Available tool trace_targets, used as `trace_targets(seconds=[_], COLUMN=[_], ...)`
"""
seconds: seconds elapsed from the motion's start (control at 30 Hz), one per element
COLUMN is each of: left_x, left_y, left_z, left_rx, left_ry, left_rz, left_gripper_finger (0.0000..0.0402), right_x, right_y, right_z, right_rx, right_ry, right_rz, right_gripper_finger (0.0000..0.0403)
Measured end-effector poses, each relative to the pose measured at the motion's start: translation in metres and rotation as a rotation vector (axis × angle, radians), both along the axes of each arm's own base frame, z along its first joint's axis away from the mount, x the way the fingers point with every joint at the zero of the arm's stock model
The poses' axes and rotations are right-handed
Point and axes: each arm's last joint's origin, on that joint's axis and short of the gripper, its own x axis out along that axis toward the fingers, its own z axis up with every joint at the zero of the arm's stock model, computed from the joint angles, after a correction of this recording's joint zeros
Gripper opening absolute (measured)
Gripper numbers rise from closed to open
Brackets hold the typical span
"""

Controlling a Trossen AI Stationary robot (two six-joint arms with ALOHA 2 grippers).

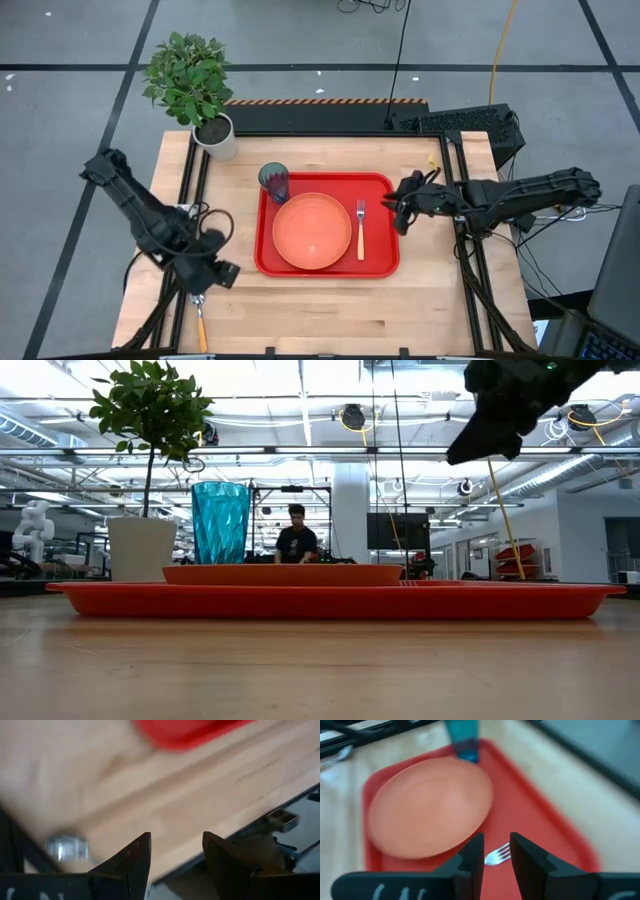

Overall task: Pick and place plate/cup/fork/spoon on tray
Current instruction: Put the orange spoon on the red serving tray to the right of the yellow fork

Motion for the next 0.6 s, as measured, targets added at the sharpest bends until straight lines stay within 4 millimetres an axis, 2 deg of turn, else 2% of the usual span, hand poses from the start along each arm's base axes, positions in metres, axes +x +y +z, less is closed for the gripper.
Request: trace_targets(seconds=[0.23, 0.37, 0.47, 0.6], left_x=[-0.016, -0.007, 0.005, 0.009], left_y=[-0.040, -0.059, -0.069, -0.074], left_z=[-0.016, -0.032, -0.045, -0.053], left_rx=[-0.096, -0.153, -0.147, -0.128], left_ry=[0.135, 0.258, 0.263, 0.264], left_rz=[0.140, 0.131, 0.135, 0.142], left_gripper_finger=[0.0181, 0.0181, 0.0181, 0.0181], right_x=[-0.004, -0.004, -0.003, -0.001], right_y=[0.007, 0.010, 0.010, 0.010], right_z=[-0.018, -0.020, -0.017, -0.013], right_rx=[0.069, 0.068, 0.051, 0.036], right_ry=[0.045, 0.047, 0.017, -0.026], right_rz=[0.063, 0.077, 0.093, 0.107], right_gripper_finger=[0.0086, 0.0086, 0.0086, 0.0086])
